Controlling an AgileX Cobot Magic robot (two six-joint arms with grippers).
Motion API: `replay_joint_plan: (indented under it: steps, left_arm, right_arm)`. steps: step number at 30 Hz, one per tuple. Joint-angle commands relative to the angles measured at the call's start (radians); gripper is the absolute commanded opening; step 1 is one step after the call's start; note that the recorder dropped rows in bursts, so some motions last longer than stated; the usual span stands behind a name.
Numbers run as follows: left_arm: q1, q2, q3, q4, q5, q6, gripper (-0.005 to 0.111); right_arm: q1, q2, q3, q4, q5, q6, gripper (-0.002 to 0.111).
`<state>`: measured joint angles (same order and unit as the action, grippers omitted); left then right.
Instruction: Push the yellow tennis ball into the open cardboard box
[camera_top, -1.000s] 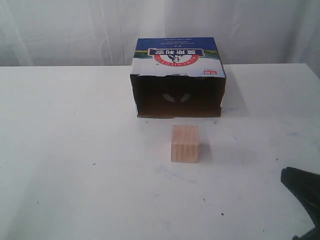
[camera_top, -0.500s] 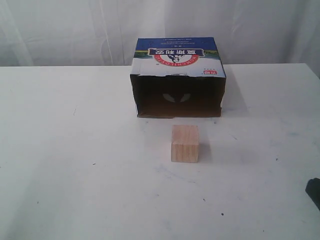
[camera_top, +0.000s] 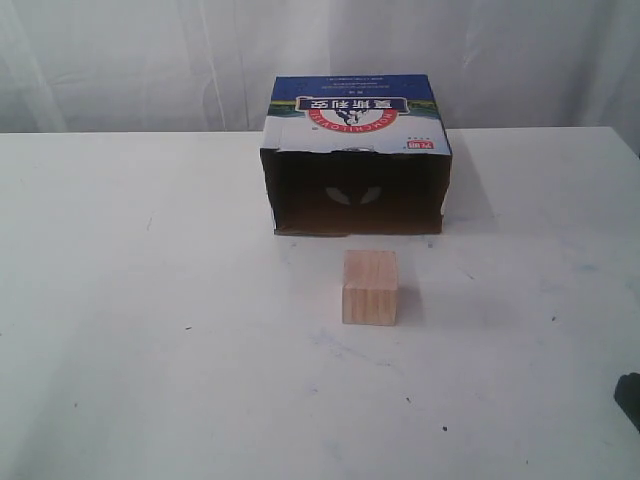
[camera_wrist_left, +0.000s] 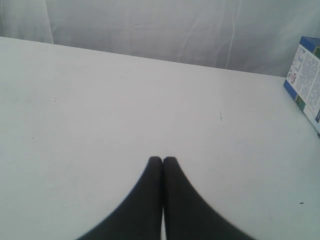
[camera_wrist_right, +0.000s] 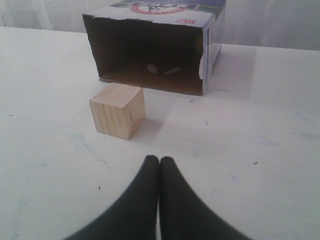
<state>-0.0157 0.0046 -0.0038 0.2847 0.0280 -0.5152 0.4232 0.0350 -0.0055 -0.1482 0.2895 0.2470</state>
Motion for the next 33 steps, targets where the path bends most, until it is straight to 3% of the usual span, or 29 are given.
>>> replay_joint_plan:
  steps: [1,4,11,33]
  left_arm:
    - [0.003,-0.003,0.004,0.000,-0.006,-0.002,0.000]
    - [0.003,-0.003,0.004,0.000,-0.006,-0.002,0.000]
    - [0.003,-0.003,0.004,0.000,-0.006,-0.002,0.000]
    - [0.003,-0.003,0.004,0.000,-0.006,-0.002,0.000]
  right_arm:
    - [-0.007,-0.007,0.006,-0.004,0.002,0.004,0.000]
    - [-0.007,-0.007,0.006,-0.004,0.002,-0.005,0.000]
    - [-0.007,-0.007,0.006,0.076,-0.094,-0.276,0.000]
    - [-0.007,-0.007,0.006,0.076,-0.135,-0.270,0.000]
